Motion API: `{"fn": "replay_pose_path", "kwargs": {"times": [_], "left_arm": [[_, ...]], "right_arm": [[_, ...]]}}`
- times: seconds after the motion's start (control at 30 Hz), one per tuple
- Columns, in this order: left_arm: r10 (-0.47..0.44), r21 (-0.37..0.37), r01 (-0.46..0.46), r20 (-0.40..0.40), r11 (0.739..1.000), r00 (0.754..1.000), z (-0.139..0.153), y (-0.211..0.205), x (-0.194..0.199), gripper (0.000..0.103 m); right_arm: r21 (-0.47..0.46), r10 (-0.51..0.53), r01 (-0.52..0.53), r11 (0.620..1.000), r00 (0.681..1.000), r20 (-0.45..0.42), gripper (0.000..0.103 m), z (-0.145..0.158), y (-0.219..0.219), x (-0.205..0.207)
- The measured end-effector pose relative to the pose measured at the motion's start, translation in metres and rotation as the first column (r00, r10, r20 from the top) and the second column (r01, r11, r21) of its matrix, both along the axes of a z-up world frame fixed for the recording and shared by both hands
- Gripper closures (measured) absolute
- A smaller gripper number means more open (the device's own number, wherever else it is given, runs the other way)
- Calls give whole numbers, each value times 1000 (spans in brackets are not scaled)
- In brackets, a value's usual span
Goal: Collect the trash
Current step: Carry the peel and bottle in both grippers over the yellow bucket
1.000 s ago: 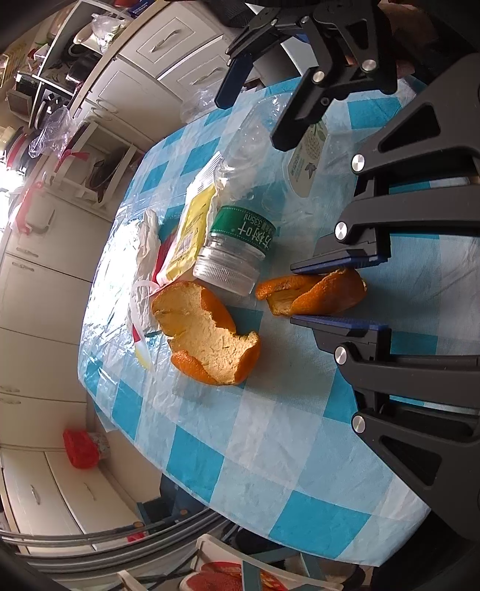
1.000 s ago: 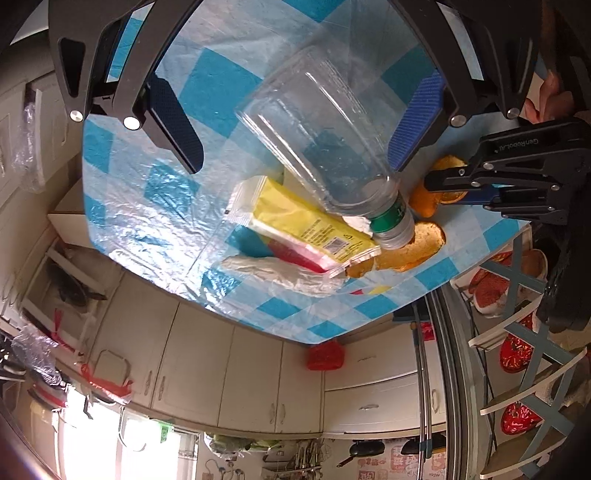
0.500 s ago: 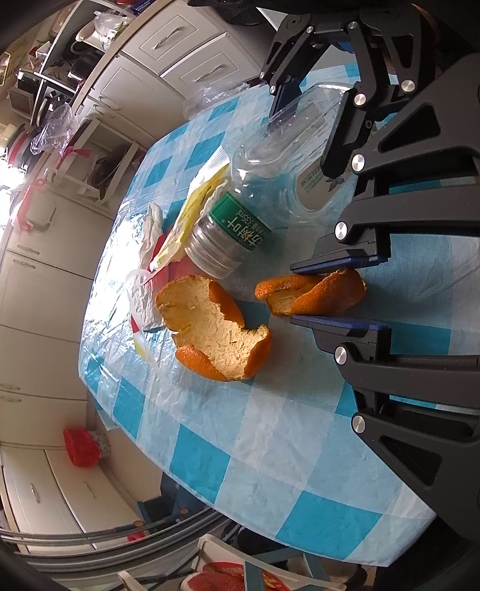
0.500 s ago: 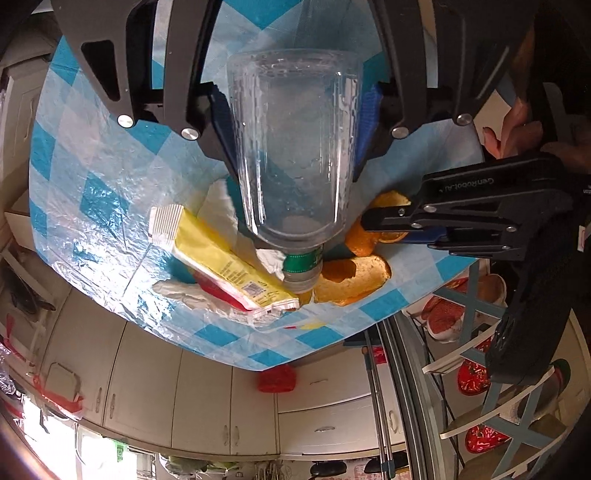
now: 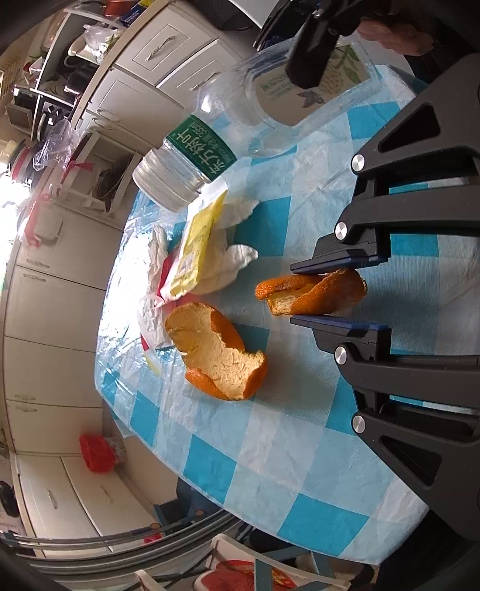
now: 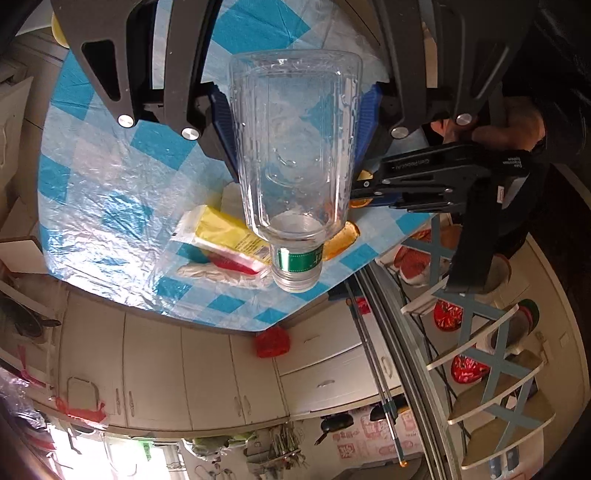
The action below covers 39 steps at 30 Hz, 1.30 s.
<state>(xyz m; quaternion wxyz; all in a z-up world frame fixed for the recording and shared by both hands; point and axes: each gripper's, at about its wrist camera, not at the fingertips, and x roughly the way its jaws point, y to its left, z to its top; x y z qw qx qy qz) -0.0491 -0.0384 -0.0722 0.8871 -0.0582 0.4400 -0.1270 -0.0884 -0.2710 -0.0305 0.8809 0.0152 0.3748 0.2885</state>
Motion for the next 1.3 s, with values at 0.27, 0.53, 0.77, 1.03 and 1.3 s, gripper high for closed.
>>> {"fn": "replay_pose_path", "kwargs": {"times": [0.27,0.53,0.77,1.03,1.3], "left_arm": [[-82,34,78,113,996,990,31,-41,-27,83],[-164,58,157,161,986,973,53,-87,-48,83],[-221,58,214,197,975,955,68,-124,-61,83],[-262,14,264,196,964,945,74,-159,-67,83],[-275,-19,281,158,959,948,70,-178,-66,83]], "right_arm": [[-10,-195,196,981,980,46,48,8,-37,-11],[-31,-335,337,941,940,72,48,10,-71,-21],[-35,-461,465,885,884,76,48,7,-101,-29],[-11,-601,602,799,798,46,48,3,-135,-36],[-35,-715,715,699,699,-6,48,-13,-167,-44]]}}
